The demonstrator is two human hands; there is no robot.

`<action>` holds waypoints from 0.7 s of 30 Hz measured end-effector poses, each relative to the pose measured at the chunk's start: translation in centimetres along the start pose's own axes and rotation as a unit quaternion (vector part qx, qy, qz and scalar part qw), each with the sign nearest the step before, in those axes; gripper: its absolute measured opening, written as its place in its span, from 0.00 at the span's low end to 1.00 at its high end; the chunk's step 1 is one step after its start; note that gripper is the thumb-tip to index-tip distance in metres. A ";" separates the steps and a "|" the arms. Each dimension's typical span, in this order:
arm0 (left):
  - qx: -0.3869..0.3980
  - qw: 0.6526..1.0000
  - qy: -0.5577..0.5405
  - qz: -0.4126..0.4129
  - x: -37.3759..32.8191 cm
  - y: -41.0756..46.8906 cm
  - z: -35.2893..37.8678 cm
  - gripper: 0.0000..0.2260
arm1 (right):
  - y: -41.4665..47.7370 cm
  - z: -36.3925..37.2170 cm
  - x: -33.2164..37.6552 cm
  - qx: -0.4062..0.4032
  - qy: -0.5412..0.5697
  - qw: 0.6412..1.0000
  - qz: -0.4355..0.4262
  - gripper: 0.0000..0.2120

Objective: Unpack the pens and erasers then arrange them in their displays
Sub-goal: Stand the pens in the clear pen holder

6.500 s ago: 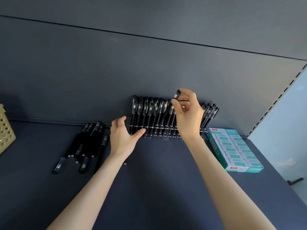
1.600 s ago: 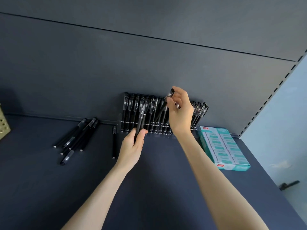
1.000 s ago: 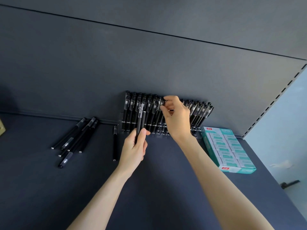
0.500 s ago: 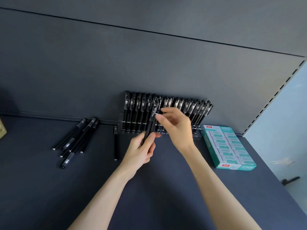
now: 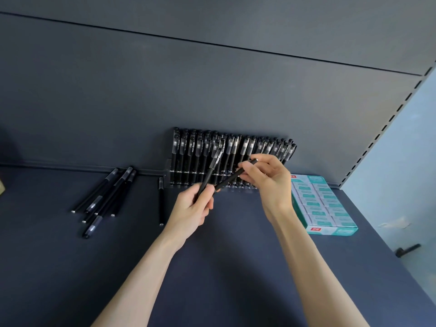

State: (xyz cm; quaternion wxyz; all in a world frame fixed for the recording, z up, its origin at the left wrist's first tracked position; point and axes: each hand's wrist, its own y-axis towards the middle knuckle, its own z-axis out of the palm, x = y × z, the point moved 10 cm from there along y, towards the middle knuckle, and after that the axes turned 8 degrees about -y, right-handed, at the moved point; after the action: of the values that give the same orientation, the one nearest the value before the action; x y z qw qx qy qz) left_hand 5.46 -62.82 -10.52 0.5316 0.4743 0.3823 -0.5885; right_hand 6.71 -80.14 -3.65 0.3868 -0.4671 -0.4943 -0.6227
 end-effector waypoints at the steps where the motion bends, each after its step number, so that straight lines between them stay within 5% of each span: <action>1: -0.018 1.000 0.000 0.012 -0.3 0.1 -0.5 0.15 | -0.2 -0.4 -0.3 0.005 -0.003 1.000 0.008 0.08; 9: -0.065 0.988 0.059 0.129 -2.6 -0.3 -1.9 0.04 | -3.1 3.1 -2.7 0.250 -0.265 0.931 0.024 0.11; 14: -0.074 0.984 0.086 0.137 -2.6 -0.5 -1.7 0.08 | -3.2 3.9 -2.6 0.265 -0.338 0.903 -0.009 0.10; 21: -0.106 0.990 -0.025 0.090 -1.9 -0.7 -1.6 0.11 | -2.1 3.5 -1.1 0.212 -0.208 0.955 0.007 0.02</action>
State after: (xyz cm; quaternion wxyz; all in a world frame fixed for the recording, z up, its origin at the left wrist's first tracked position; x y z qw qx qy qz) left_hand 4.97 -60.67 -9.10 0.6393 0.4325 0.3851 -0.5059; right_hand 5.71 -76.24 -5.00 0.3698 -0.4971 -0.6815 -0.3895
